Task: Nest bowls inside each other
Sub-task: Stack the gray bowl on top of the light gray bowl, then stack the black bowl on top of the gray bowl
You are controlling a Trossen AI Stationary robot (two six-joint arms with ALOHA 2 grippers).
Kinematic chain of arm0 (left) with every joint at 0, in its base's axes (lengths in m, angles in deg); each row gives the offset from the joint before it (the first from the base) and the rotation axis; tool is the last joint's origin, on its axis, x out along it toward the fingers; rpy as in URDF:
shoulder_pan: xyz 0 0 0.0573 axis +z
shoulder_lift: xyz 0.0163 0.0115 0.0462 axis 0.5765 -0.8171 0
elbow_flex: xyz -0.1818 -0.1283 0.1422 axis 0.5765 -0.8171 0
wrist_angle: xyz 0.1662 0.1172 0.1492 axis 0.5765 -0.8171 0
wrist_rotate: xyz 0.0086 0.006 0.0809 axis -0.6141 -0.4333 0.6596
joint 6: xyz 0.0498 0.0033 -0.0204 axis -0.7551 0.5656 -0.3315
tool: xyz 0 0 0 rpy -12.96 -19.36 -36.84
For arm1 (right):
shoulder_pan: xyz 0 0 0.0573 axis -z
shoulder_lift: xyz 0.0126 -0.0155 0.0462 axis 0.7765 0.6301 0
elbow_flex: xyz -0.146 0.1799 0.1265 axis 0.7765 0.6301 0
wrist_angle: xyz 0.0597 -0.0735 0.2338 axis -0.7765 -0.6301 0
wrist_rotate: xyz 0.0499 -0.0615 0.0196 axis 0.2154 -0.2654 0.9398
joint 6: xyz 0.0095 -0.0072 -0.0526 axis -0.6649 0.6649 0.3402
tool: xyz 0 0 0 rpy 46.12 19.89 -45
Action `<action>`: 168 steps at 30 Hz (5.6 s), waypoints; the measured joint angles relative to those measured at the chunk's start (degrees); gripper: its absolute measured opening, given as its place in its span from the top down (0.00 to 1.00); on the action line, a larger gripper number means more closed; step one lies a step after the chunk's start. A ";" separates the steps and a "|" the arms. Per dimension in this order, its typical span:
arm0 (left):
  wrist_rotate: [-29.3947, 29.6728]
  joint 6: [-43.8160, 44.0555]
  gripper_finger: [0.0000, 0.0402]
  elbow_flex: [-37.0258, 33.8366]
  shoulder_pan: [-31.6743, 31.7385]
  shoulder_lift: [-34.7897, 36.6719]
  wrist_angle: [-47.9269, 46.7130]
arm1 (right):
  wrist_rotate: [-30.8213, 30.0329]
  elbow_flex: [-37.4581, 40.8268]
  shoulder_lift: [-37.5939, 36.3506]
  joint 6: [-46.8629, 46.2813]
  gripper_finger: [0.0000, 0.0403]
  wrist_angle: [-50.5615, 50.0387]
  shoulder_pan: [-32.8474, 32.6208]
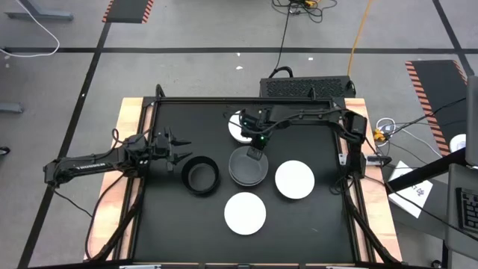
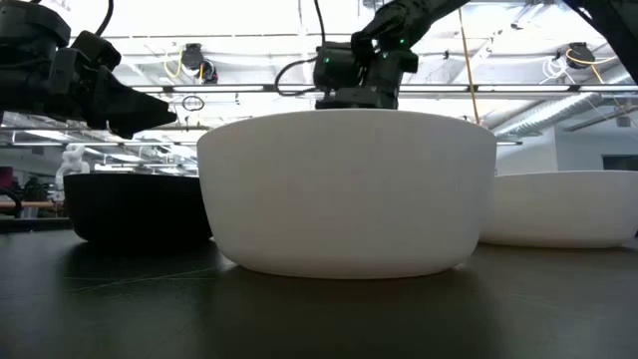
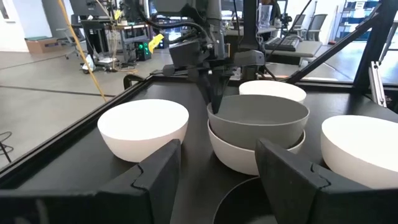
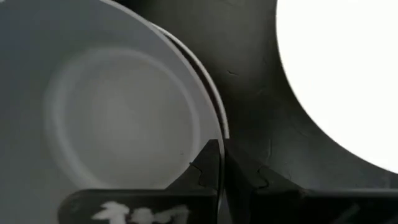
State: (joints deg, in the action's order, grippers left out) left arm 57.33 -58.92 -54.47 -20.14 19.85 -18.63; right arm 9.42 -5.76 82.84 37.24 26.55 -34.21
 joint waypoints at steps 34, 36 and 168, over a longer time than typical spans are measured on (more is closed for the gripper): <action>-0.50 -0.55 0.47 0.00 0.01 -0.02 -0.57 | -4.42 0.00 -0.10 -2.38 0.79 -1.91 -1.81; -0.50 -0.70 0.47 0.00 0.02 0.00 -0.57 | -4.37 0.00 -0.19 -2.38 0.74 -1.91 -1.81; -2.93 16.92 0.10 33.11 0.02 -39.02 -41.36 | -8.74 81.02 -109.95 -3.19 1.00 42.65 -7.85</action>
State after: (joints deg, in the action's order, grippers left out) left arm 54.40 -42.01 -21.36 -20.11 -19.17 -59.99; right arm 0.67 75.27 -27.11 34.05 69.19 -42.06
